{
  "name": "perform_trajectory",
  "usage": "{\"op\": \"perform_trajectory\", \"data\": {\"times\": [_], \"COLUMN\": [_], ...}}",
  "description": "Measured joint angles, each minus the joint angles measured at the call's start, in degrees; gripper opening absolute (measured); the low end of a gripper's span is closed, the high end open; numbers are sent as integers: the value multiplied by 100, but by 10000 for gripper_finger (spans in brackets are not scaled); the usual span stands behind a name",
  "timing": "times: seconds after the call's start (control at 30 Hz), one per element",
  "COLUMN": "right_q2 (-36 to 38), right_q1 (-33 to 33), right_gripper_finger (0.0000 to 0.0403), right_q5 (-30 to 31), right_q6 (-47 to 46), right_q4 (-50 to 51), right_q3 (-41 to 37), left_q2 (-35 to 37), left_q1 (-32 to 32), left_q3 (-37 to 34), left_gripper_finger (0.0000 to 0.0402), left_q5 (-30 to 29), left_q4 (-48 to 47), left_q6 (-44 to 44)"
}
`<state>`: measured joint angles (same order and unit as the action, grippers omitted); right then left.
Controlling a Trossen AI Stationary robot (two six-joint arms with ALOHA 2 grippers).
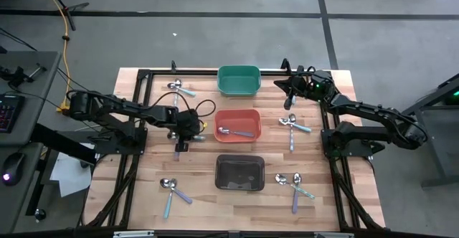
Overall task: Sort silverware by color (type)
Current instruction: Put the middle left white patterned spoon into the black bin
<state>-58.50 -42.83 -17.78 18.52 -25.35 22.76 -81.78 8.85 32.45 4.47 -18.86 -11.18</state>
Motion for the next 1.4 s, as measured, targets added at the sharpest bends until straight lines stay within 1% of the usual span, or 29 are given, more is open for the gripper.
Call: {"op": "perform_trajectory", "data": {"times": [0.1, 0.17, 0.37, 0.53, 0.63, 0.7, 0.9, 1.03, 1.13, 1.27, 1.4], "right_q2": [0, 0, 0, 0, 0, 0, 2, 2, 2, 2, 5], "right_q1": [9, 11, 11, 11, 11, 11, 11, 11, 11, 11, 11], "right_gripper_finger": [0, 0, 0, 0, 0, 0, 0, 0, 0, 0, 0], "right_q5": [1, 0, 0, 0, 0, 0, 0, 2, 0, 2, 2], "right_q6": [0, -2, -17, -20, -63, -147, -201, -309, -456, -623, -669], "right_q4": [-39, -39, -35, -23, -19, -17, 138, 346, 515, 800, 1011], "right_q3": [0, 0, 0, 0, 0, 0, 0, 2, 2, 2, -76], "left_q2": [-17, -10, -6, -2, -2, -2, -39, -456, -930, -1782, -2556], "left_q1": [12, 12, 12, -60, -188, -341, -1106, -1569, -1834, -2113, -2272], "left_q3": [126, 234, 776, 1462, 1956, 2304, 3366, 4057, 4606, 5340, 6014], "left_gripper_finger": [12, 12, 10, 10, 10, 10, 10, 10, 10, 10, 10], "left_q5": [-57, -213, -717, -750, -741, -738, -644, -654, -666, -621, -599], "left_q4": [-1, -106, -1067, -2104, -2794, -3052, -3047, -3015, -2847, -2743, -2685], "left_q6": [-108, -206, -408, -274, 60, 416, 1589, 2464, 2818, 2709, 2291]}}
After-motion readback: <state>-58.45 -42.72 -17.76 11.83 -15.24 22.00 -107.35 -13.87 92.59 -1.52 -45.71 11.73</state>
